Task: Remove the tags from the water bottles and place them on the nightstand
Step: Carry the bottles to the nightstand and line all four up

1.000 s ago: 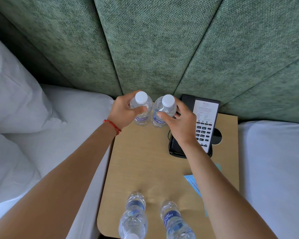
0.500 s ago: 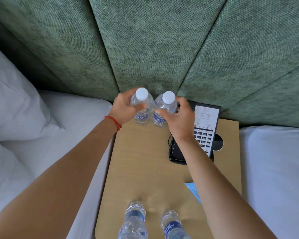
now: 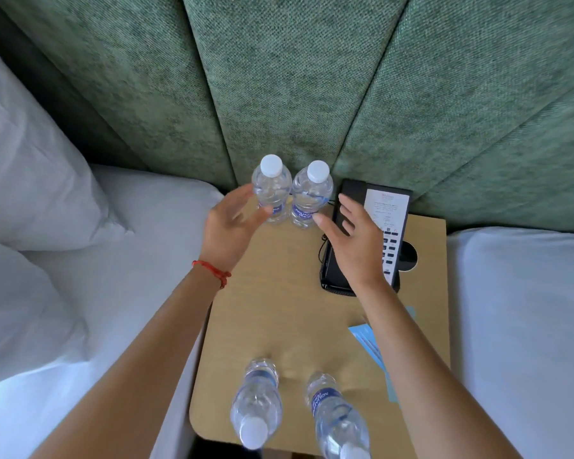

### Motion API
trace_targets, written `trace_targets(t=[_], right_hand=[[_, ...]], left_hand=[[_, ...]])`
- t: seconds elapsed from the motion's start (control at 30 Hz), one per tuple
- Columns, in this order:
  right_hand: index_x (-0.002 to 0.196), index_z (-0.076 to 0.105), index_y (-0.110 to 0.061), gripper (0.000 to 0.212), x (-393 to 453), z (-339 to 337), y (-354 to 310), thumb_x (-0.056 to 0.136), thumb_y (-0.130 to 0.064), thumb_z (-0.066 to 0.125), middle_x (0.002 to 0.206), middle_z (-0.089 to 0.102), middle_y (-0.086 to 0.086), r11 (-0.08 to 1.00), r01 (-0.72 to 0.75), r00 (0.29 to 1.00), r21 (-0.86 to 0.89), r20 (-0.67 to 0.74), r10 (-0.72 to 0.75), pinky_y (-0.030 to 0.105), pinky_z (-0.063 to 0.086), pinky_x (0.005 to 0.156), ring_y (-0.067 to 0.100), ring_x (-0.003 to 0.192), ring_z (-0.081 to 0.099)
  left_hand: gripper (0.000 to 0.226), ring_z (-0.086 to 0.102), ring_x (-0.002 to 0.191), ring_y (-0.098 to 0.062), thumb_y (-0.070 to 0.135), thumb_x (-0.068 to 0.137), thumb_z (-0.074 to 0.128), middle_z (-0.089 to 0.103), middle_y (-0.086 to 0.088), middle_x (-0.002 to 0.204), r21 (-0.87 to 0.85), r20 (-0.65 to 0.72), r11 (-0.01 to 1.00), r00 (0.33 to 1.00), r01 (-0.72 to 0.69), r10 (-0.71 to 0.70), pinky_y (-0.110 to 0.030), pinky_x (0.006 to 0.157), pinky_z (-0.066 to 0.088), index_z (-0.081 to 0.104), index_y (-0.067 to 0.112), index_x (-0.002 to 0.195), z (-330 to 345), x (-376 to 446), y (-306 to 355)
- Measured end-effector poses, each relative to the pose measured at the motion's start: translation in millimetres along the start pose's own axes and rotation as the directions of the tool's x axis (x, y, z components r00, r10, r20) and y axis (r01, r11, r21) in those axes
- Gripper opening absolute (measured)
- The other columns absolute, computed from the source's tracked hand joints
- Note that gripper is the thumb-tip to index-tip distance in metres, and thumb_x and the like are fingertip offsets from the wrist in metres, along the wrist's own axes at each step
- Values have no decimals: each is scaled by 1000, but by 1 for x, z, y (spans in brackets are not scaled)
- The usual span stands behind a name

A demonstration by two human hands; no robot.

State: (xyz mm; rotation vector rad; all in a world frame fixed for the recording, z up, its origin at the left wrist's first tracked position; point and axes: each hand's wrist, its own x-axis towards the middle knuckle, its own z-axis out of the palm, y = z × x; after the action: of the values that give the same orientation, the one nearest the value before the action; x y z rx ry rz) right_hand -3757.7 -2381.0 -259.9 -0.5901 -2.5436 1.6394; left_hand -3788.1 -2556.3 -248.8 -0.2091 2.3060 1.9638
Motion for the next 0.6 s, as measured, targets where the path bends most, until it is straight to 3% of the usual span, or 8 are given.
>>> trace_targets(t=[0.07,0.17,0.27,0.43,0.6], right_hand=[[122,58,-11,47,-22,-9,-1,81,-32,69,121,62,0,998,-13,1000,62,27,12,30,44,100,7,109,56],[118,61,-11,39,-62,-24,0,84,-30,65,116,64,0,993,-48,997,109,60,42,29,44,101,10,109,59],[115,63,-7,36,-102,-38,-1,85,-26,63,113,66,3,991,-47,995,129,89,35,33,46,99,14,108,62],[113,64,-9,39,-157,-59,-1,83,-34,61,113,68,4,996,27,990,89,139,-40,29,46,97,12,108,62],[114,63,-8,32,-199,-71,11,86,-23,63,113,65,-1,999,46,980,4,193,-46,23,44,98,12,109,61]], left_hand=[[28,58,100,5,15,83,65,64,10,106,-8,-4,1000,1000,-7,7,-7,83,44,59,38,97,-2,-26,5],[25,56,112,-10,17,85,62,62,2,114,-19,24,997,997,73,-73,-29,97,44,59,25,108,-5,-68,10],[25,56,112,-10,19,85,62,61,6,114,41,85,994,991,98,-101,-38,101,43,63,17,109,-11,-110,14],[29,55,112,-6,23,83,63,62,8,116,142,172,982,974,121,-145,-27,103,39,63,17,112,-25,-172,7],[29,54,111,-7,27,83,63,61,8,116,186,158,971,971,150,-181,-14,96,38,63,21,111,-32,-216,-7]])
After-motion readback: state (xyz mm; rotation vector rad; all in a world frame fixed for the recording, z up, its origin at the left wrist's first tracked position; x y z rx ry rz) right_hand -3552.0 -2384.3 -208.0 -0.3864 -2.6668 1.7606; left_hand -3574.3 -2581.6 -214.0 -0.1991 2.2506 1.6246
